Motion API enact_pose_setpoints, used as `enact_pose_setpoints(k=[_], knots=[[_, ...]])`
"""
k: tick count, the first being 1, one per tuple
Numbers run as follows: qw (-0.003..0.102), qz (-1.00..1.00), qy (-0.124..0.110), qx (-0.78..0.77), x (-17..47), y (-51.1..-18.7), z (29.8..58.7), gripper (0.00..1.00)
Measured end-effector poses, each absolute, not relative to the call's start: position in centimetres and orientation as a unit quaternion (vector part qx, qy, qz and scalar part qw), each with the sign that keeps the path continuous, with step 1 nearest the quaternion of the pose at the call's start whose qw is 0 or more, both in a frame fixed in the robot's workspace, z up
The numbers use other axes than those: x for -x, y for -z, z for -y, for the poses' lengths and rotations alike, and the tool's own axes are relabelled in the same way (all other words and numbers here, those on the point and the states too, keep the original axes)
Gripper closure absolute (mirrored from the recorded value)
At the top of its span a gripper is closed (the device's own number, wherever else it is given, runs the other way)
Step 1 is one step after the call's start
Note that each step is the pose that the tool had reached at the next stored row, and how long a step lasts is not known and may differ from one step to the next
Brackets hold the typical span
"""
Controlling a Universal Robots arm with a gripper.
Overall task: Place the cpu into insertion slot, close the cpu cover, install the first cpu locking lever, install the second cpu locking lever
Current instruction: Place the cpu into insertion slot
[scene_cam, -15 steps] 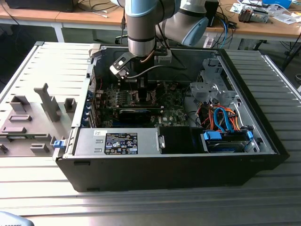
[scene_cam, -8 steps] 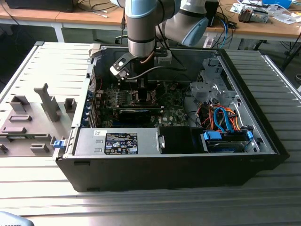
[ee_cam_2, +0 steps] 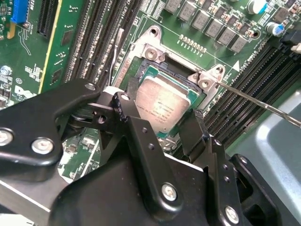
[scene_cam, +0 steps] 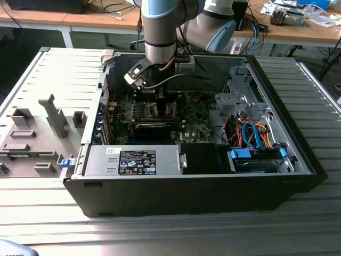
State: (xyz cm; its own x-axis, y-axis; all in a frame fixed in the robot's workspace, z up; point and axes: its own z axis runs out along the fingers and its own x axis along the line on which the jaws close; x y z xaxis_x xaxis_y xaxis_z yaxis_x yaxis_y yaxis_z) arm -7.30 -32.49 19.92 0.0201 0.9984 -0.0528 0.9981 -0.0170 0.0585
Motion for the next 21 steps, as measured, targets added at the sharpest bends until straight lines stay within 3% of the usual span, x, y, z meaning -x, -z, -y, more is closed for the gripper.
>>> enact_pose_setpoints(k=[10,14,21], knots=[[0.039,-0.705,-0.002,-0.708,7.36,-20.81,32.85,0.38],[0.034,-0.705,-0.008,-0.708,7.36,-20.83,32.77,0.40],[0.034,-0.706,-0.007,-0.707,7.38,-20.84,32.93,0.83]])
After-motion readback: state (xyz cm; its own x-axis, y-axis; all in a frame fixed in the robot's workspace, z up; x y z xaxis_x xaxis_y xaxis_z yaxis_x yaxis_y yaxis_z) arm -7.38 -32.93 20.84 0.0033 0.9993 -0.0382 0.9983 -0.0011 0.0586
